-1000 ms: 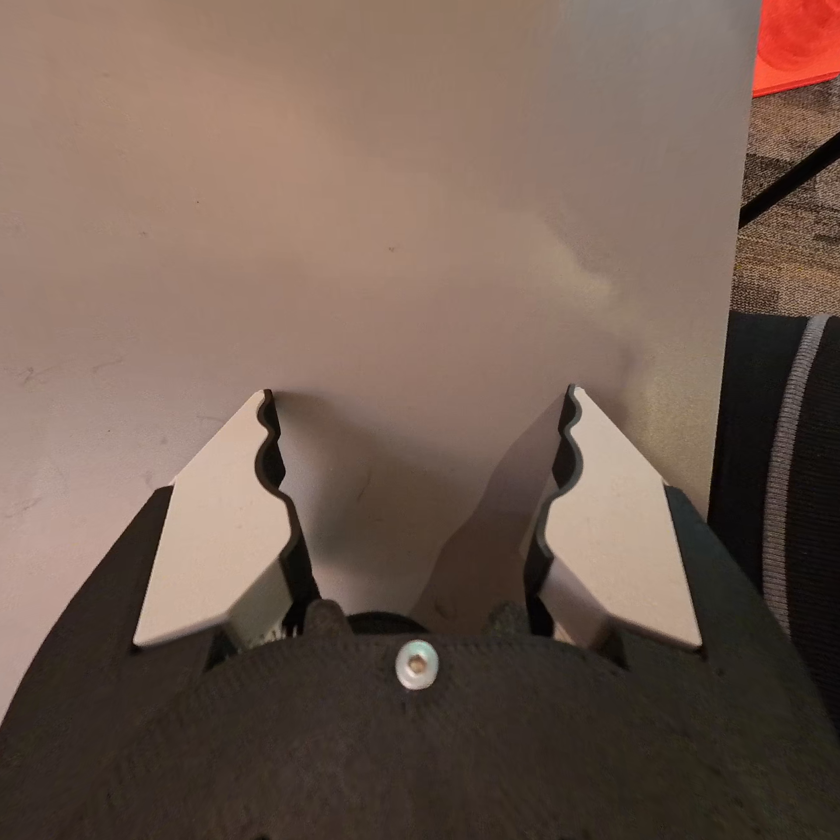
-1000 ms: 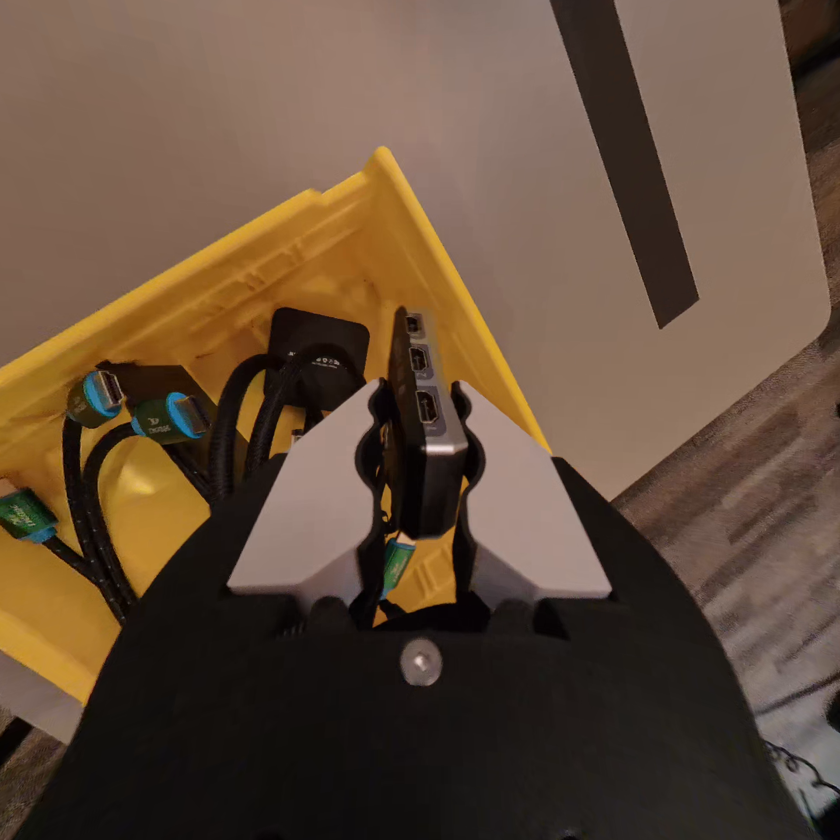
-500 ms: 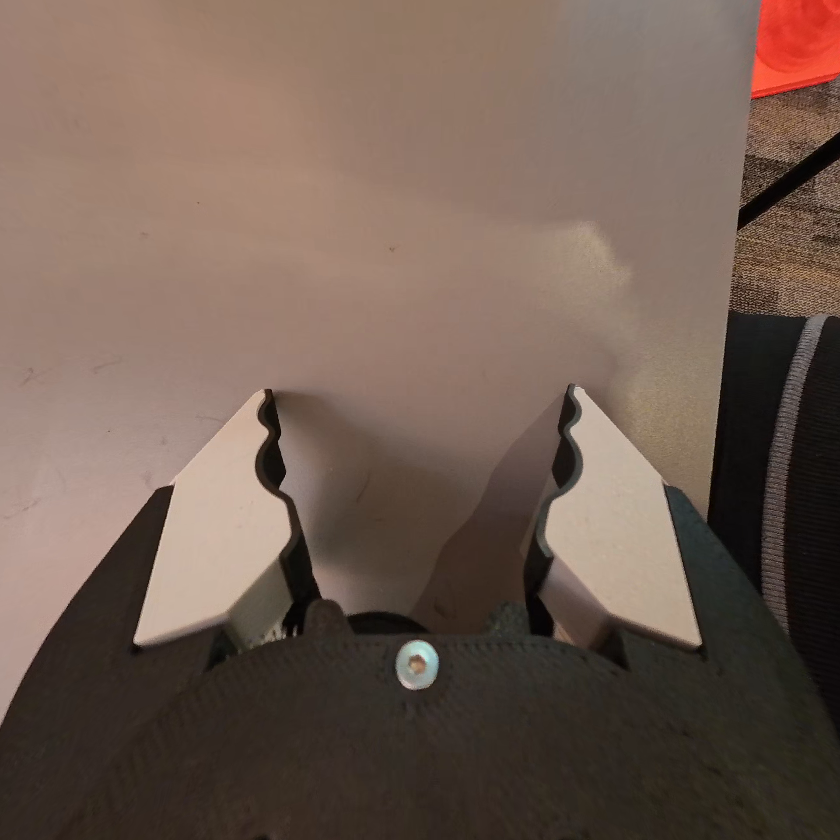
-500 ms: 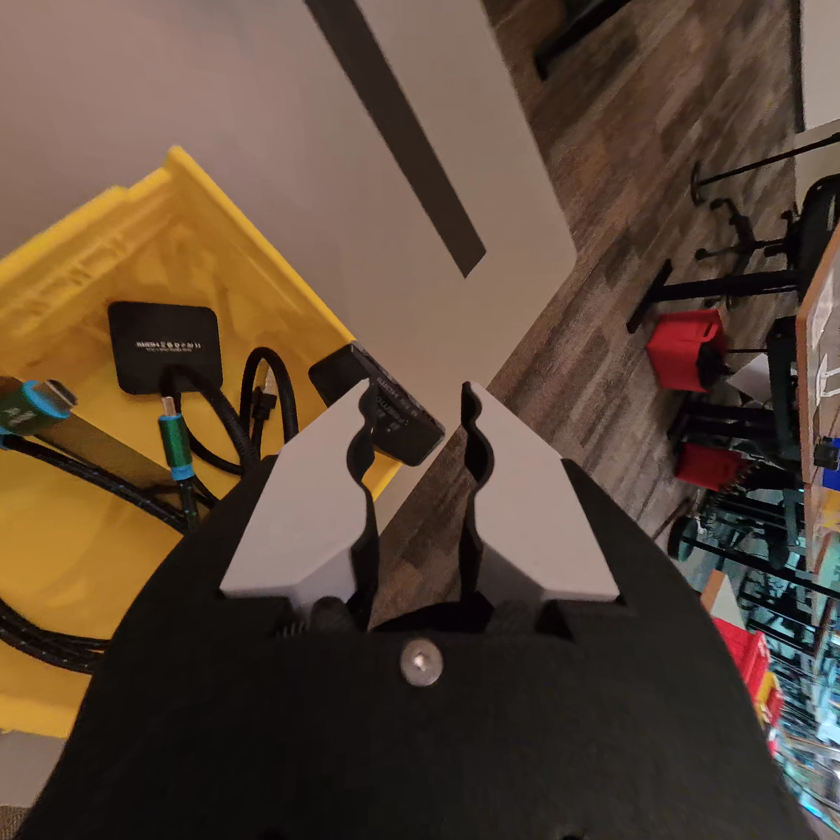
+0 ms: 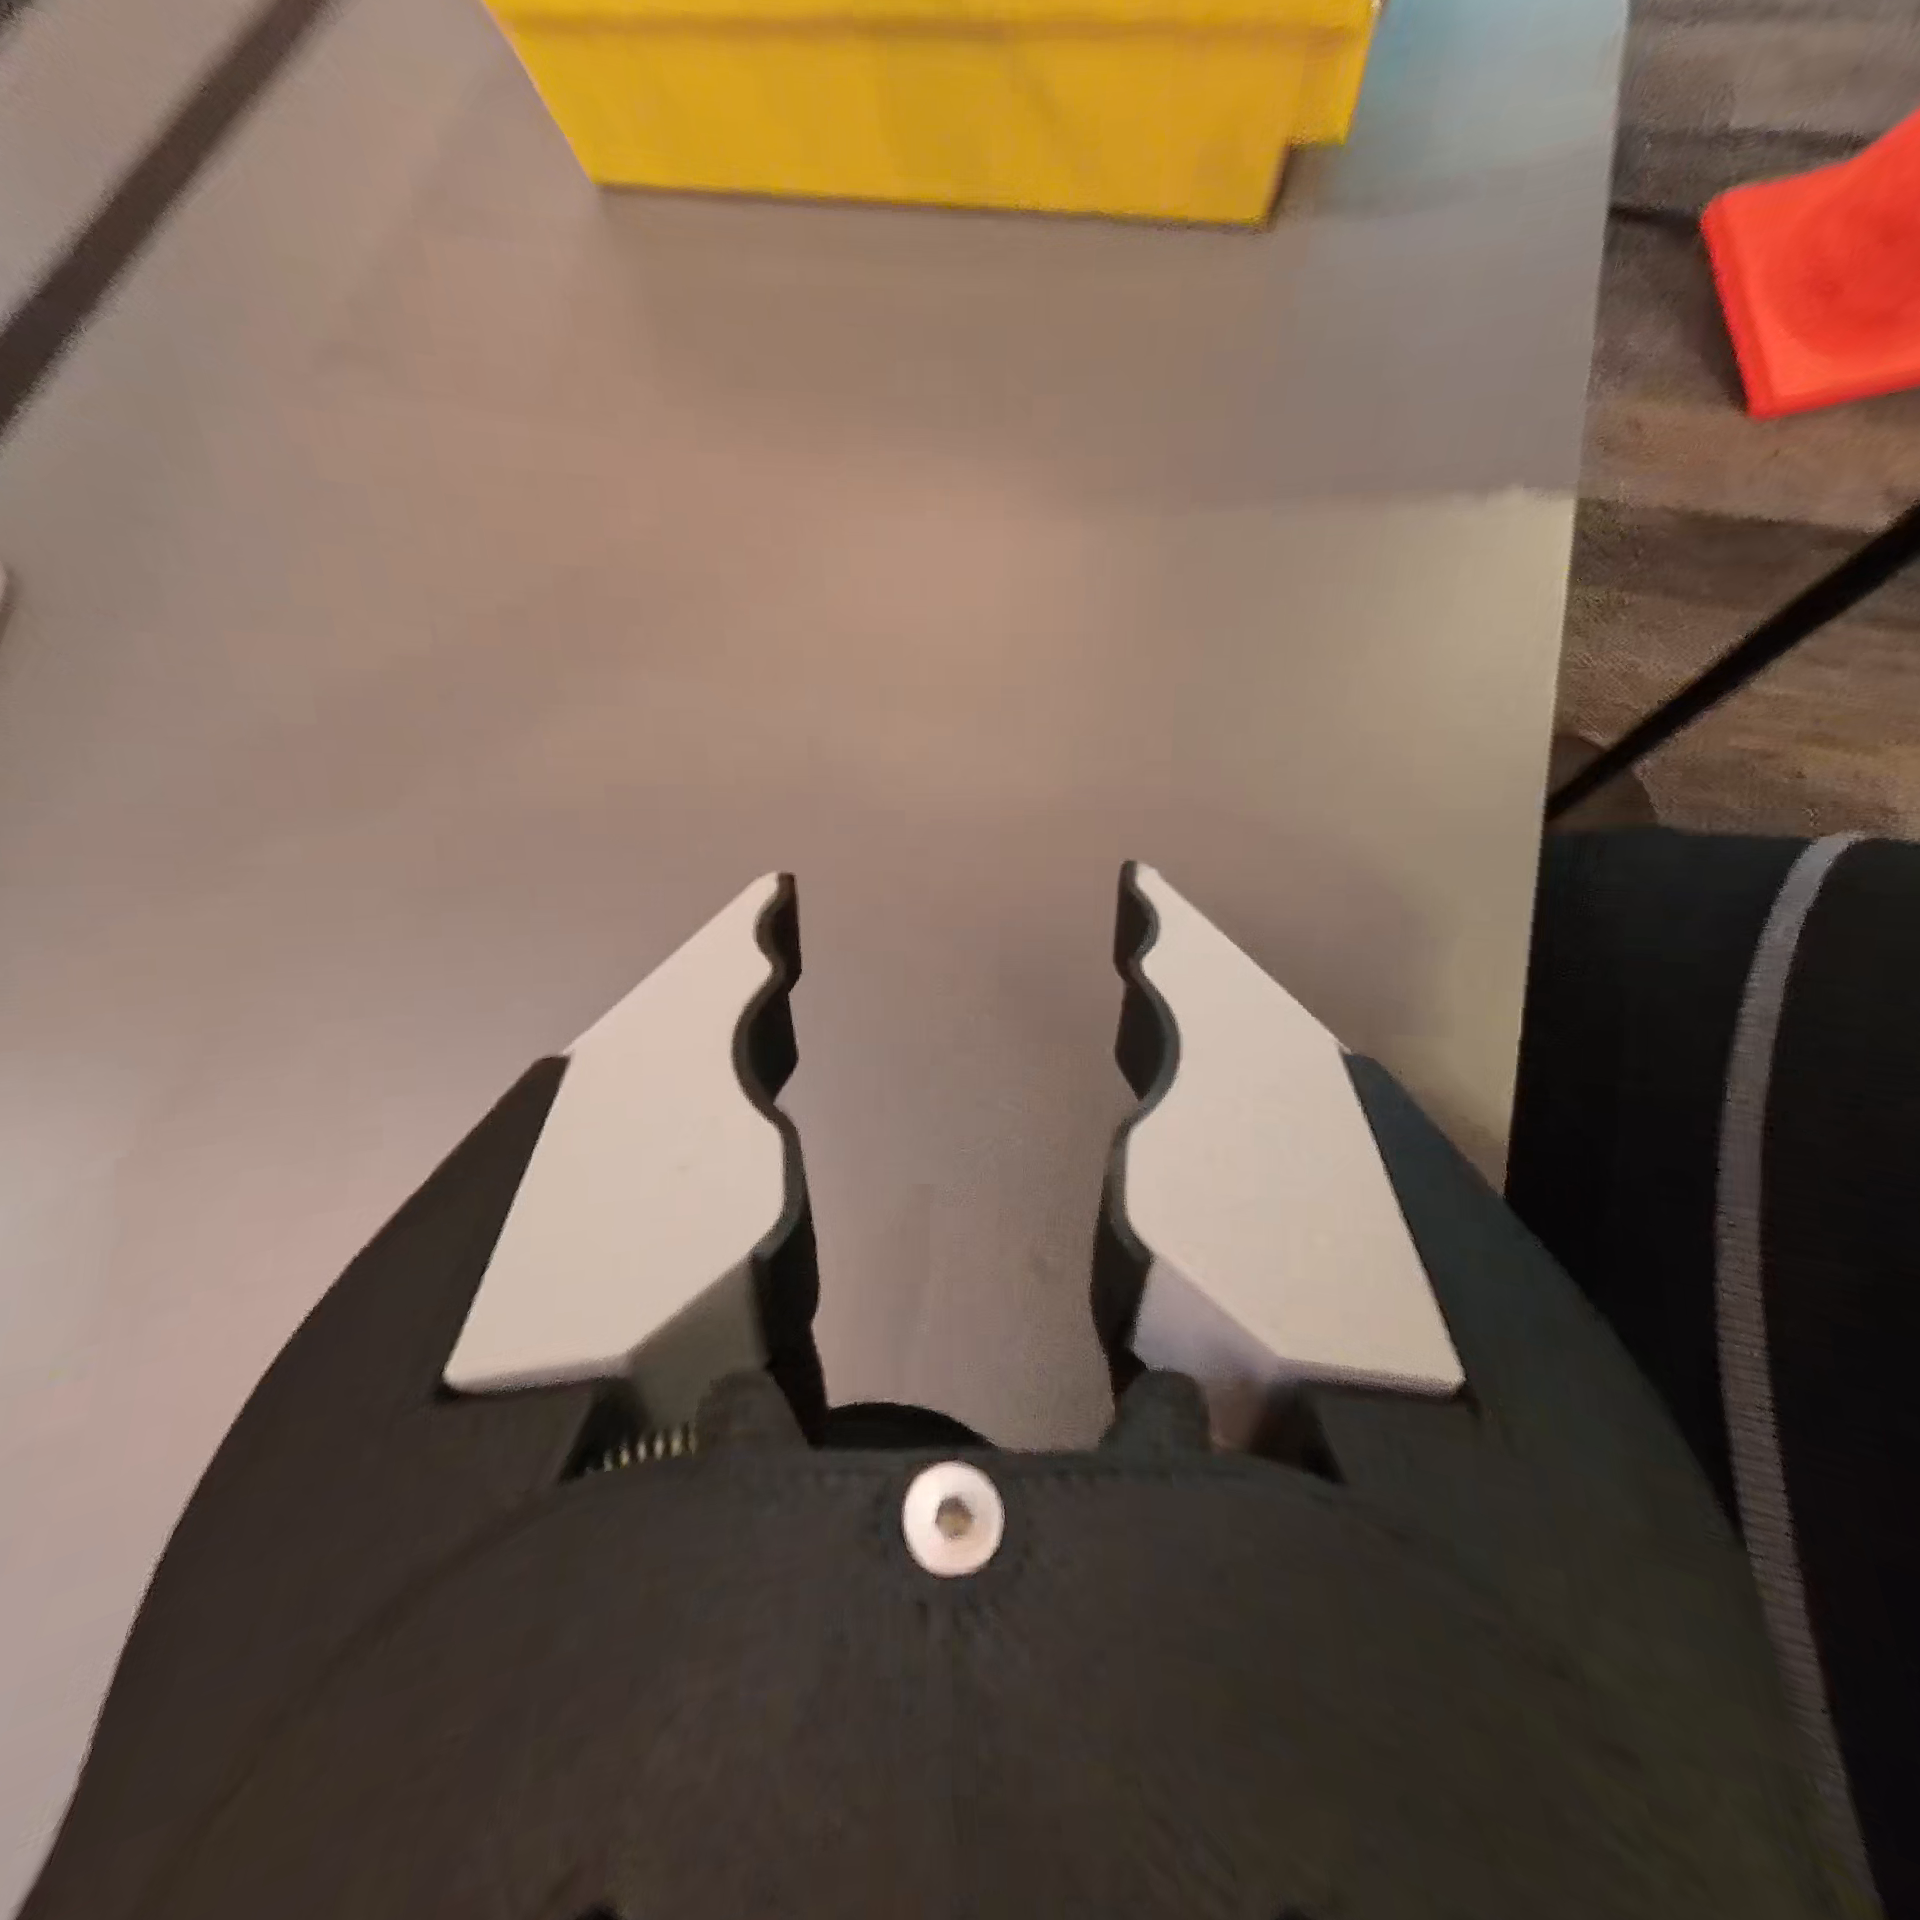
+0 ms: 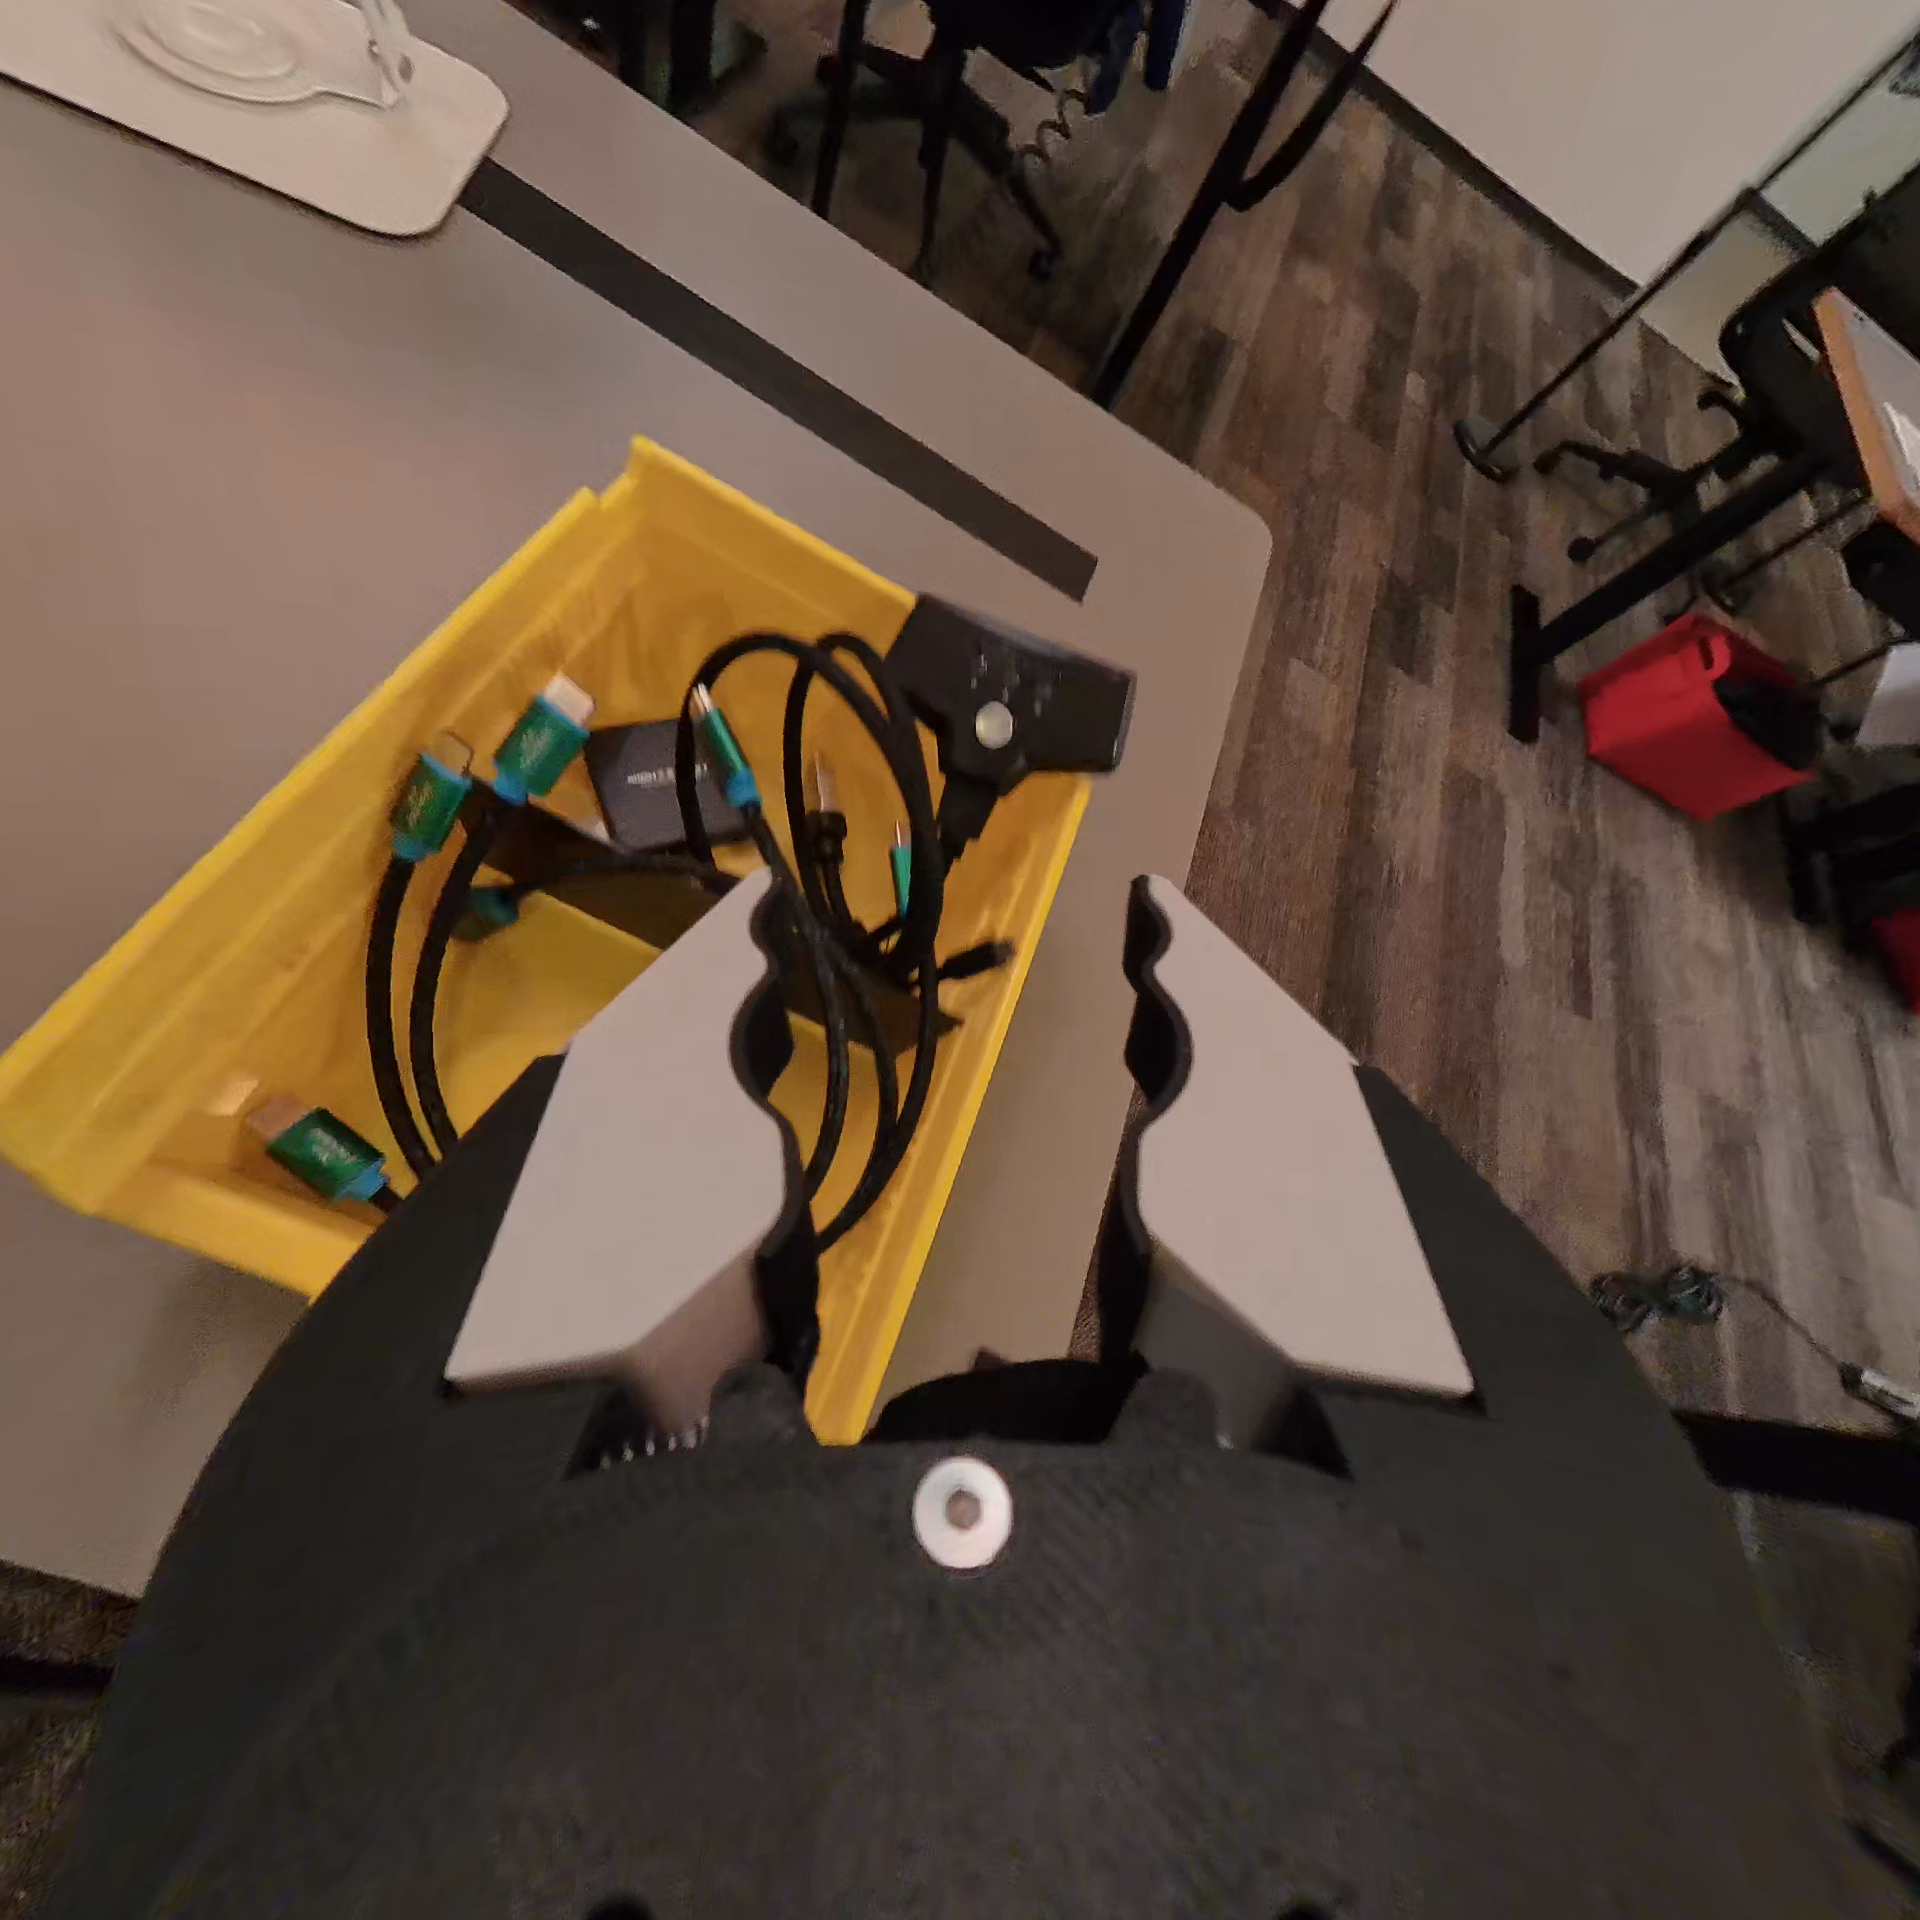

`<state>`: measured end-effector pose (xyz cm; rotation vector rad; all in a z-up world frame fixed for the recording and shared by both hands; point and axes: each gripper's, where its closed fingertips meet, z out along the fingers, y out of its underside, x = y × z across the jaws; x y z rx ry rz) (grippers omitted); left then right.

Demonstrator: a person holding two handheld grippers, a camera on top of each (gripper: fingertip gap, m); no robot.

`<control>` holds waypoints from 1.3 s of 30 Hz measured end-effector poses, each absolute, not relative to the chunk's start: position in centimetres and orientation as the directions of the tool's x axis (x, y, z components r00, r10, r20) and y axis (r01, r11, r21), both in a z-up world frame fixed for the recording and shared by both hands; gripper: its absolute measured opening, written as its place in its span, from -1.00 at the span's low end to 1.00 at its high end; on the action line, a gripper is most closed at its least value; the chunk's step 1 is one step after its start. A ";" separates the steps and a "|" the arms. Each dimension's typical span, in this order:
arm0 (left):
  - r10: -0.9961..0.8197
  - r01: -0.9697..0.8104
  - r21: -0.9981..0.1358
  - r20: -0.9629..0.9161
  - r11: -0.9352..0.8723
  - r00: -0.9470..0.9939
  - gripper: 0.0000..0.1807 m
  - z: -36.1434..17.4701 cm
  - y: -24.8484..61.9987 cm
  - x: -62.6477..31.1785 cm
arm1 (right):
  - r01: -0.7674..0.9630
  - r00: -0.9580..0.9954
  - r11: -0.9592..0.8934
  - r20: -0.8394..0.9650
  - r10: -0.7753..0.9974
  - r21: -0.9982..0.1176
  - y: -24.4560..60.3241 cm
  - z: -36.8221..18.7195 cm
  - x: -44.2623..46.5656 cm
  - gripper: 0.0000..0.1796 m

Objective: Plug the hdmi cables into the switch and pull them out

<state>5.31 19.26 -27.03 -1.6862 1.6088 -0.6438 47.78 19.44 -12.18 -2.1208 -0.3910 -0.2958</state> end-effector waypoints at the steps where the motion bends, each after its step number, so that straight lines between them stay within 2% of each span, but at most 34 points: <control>1: -0.983 -0.622 -0.782 -0.136 0.028 0.127 -0.44 -25.8 19.7 4.6 | 0.364 0.929 -0.514 0.345 0.136 -0.777 18.4 -12.9 48.2 -0.26; 3: -0.965 -0.600 -0.800 -0.176 0.025 0.195 -0.50 -23.4 20.7 2.7 | 0.303 0.949 -0.504 0.302 0.084 -0.809 16.6 -14.3 48.8 -0.21; 7: -0.892 -0.554 -0.832 -0.251 0.001 0.375 -0.22 -18.8 23.2 -2.5 | 0.229 0.964 -0.492 0.264 -0.003 -0.840 14.0 -16.5 50.4 -0.12; 10: -0.771 -0.547 -0.833 -0.289 -0.089 0.567 -0.02 -16.6 26.1 -8.5 | 0.198 0.962 -0.518 0.267 -0.061 -0.832 12.8 -18.2 52.2 -0.11; 14: -0.520 -0.586 -0.774 -0.408 -0.239 0.750 0.29 -16.9 29.6 -18.1 | 0.180 0.954 -0.526 0.278 -0.114 -0.831 12.5 -19.5 53.6 -0.09; 17: -0.392 -0.569 -0.745 -0.436 -0.348 0.810 0.38 -18.2 30.7 -23.4 | 0.200 0.938 -0.554 0.322 -0.131 -0.808 12.7 -20.4 54.0 -0.03; 27: -0.268 -0.509 -0.735 -0.433 -0.449 0.861 0.37 -20.5 31.3 -30.3 | 0.163 0.951 -0.590 0.285 -0.121 -0.791 13.9 -22.7 53.8 -0.05; 29: -0.240 -0.487 -0.747 -0.424 -0.452 0.873 0.35 -20.3 31.4 -32.0 | 0.153 0.955 -0.590 0.273 -0.119 -0.793 14.1 -22.9 53.6 -0.13; 31: -0.220 -0.456 -0.762 -0.400 -0.459 0.890 0.18 -20.0 31.3 -34.1 | 0.135 0.961 -0.593 0.250 -0.116 -0.794 14.4 -23.4 53.5 -0.17; 34: -0.154 -0.384 -0.783 -0.356 -0.489 0.922 0.08 -19.9 31.2 -38.8 | 0.118 0.969 -0.600 0.223 -0.103 -0.791 14.7 -24.4 53.3 -0.26; 39: -0.047 -0.246 -0.799 -0.264 -0.549 0.963 0.07 -21.4 30.5 -46.6 | 0.101 0.984 -0.590 0.168 -0.059 -0.801 15.4 -25.4 52.2 -0.43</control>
